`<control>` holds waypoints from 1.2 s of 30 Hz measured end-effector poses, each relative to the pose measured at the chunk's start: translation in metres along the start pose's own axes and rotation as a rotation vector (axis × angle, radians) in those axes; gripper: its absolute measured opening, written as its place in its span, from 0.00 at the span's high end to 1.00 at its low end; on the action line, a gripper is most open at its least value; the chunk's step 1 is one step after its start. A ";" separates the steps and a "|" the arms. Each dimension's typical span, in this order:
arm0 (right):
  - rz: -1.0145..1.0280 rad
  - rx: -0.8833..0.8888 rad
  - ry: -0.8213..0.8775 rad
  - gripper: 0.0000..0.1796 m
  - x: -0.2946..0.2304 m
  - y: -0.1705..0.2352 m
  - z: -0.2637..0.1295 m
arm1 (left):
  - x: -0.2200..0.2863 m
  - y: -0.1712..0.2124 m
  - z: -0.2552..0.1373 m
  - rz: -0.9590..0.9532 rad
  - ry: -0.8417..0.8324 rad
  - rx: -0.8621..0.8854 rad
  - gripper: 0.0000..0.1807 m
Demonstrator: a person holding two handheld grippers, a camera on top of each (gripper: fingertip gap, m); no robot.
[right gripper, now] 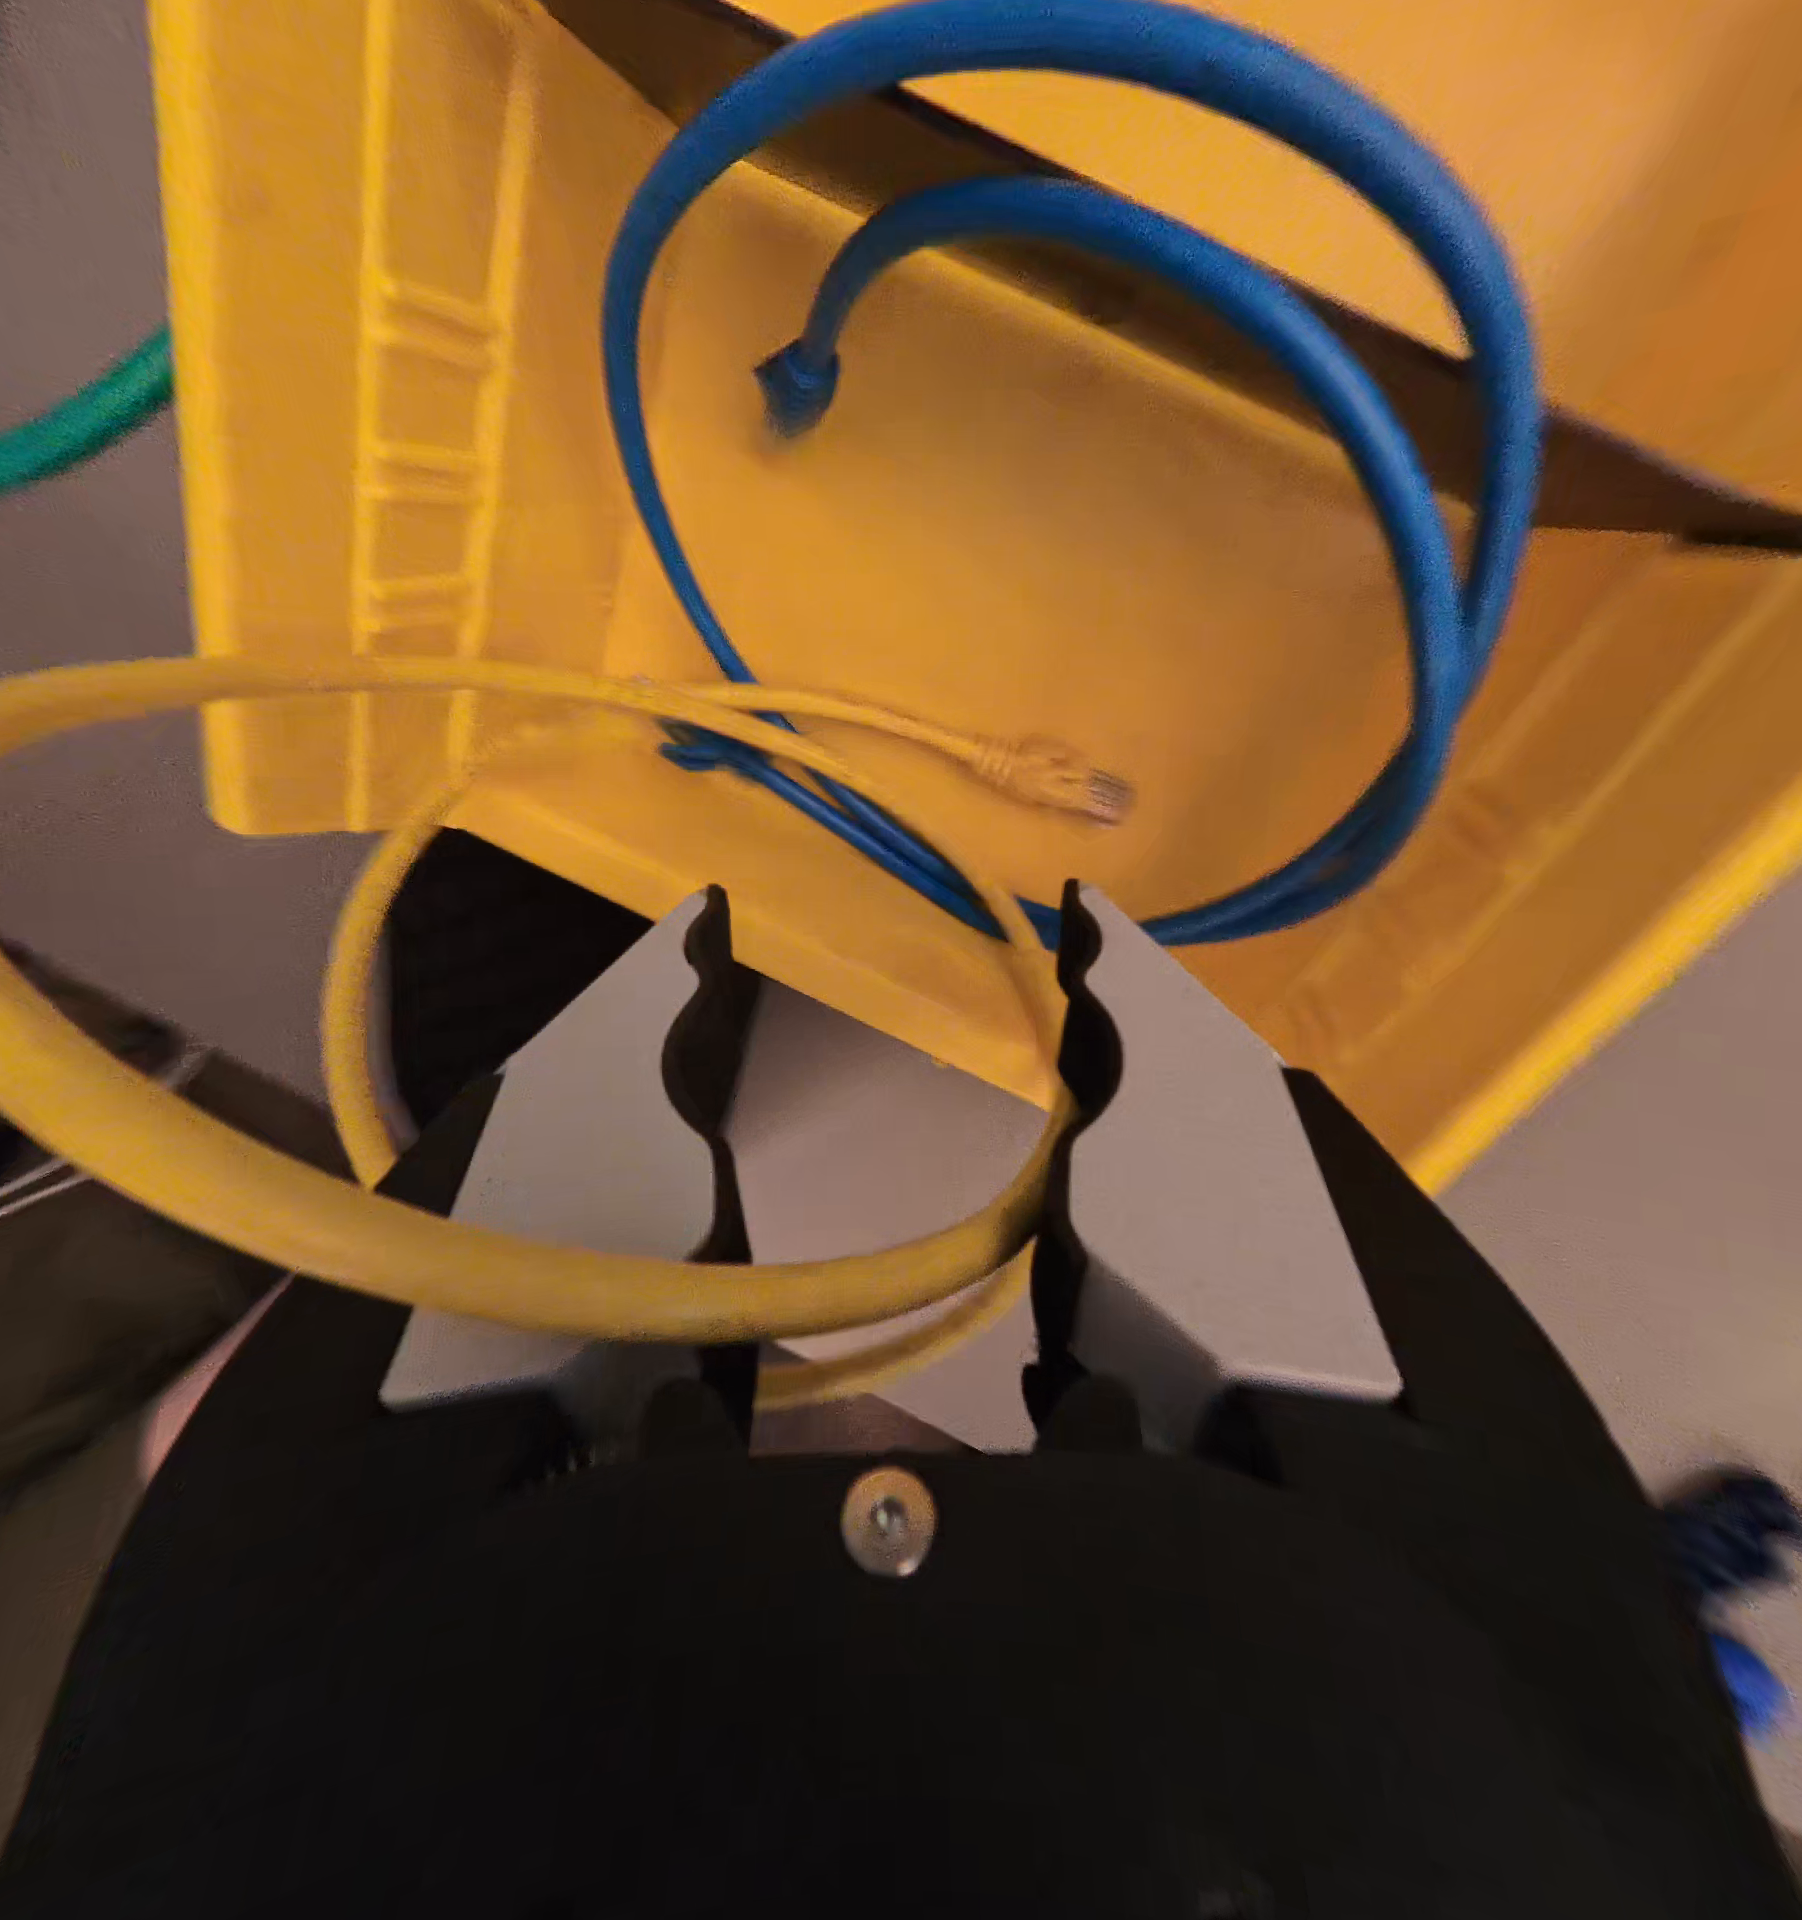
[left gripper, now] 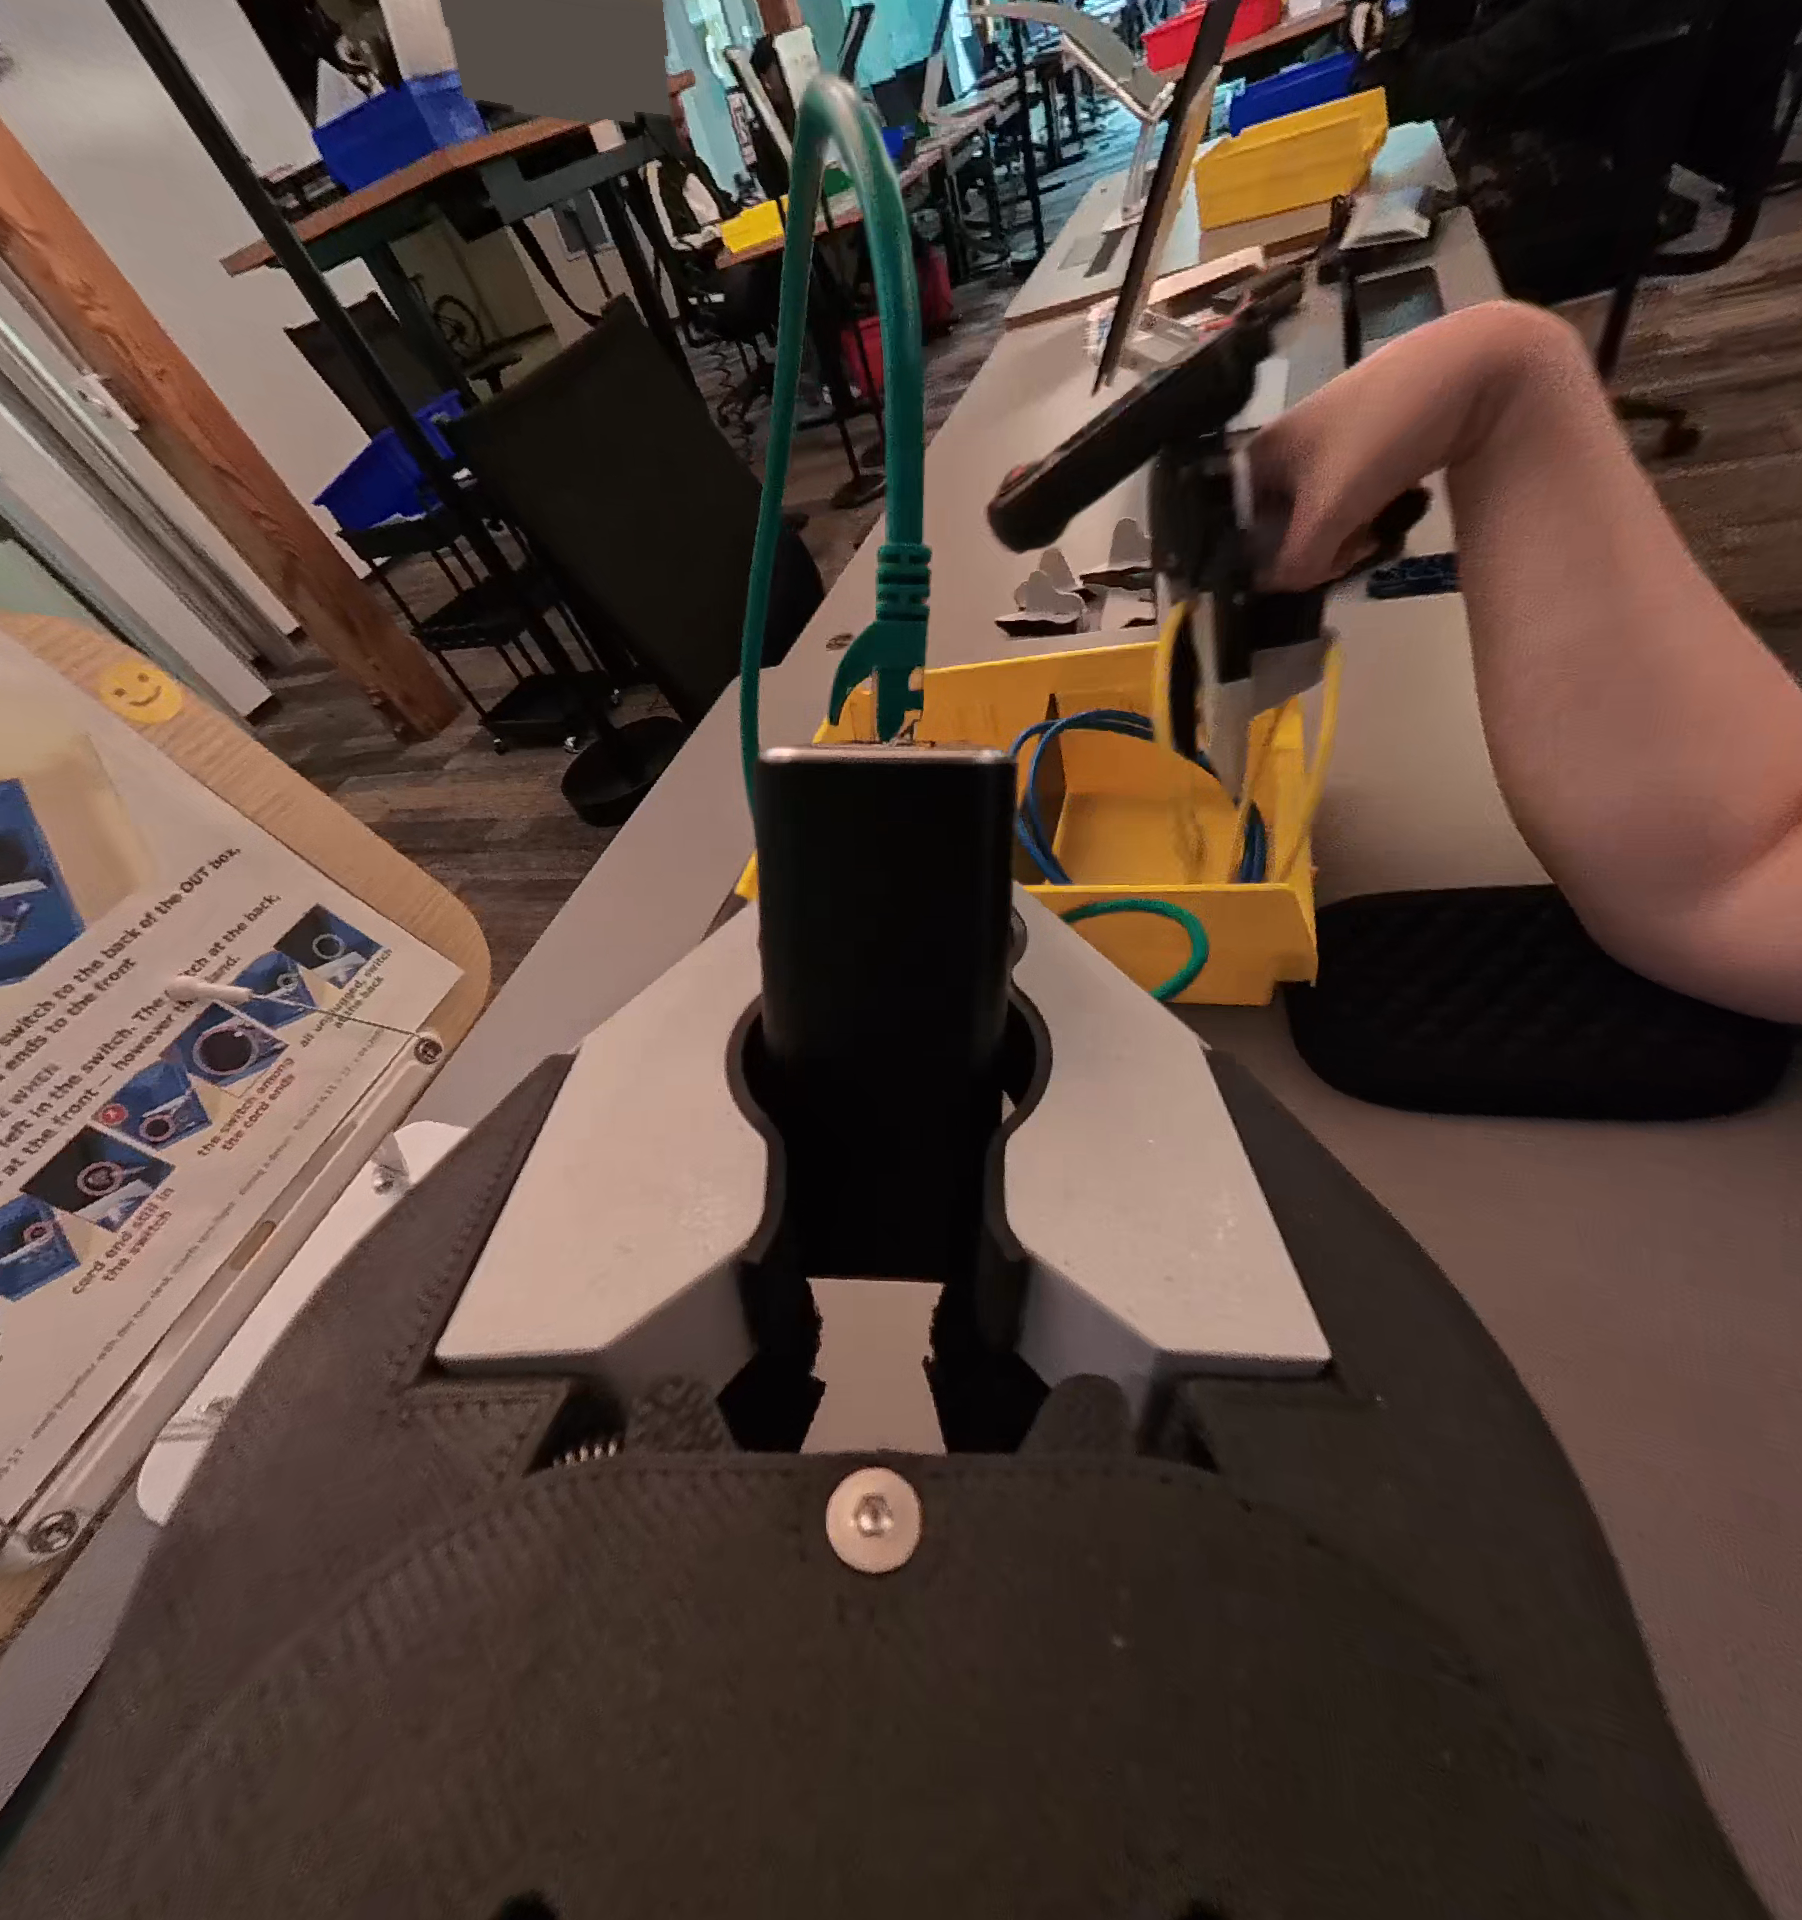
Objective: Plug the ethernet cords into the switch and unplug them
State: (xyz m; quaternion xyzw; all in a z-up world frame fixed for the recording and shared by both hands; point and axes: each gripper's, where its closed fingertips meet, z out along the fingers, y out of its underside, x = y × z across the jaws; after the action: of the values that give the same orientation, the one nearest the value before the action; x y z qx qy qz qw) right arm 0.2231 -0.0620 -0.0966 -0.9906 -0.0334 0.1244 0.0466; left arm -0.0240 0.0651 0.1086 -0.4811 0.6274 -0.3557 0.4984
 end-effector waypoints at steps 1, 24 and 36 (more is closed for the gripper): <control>0.024 0.004 -0.082 0.64 -0.004 -0.003 0.004 | 0.003 0.000 0.001 0.002 0.017 0.000 0.82; -0.528 1.286 0.144 0.42 -0.111 -0.087 -0.225 | 0.011 -0.019 -0.008 -0.105 0.162 0.159 0.82; -1.170 1.334 -0.273 0.60 -0.302 -0.101 -0.182 | 0.030 -0.039 -0.018 0.068 0.153 0.252 0.82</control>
State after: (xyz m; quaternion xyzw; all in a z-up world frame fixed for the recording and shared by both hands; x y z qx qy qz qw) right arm -0.0286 -0.0001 0.1631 -0.5589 -0.4587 0.1910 0.6639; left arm -0.0329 0.0249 0.1404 -0.3645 0.6300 -0.4502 0.5172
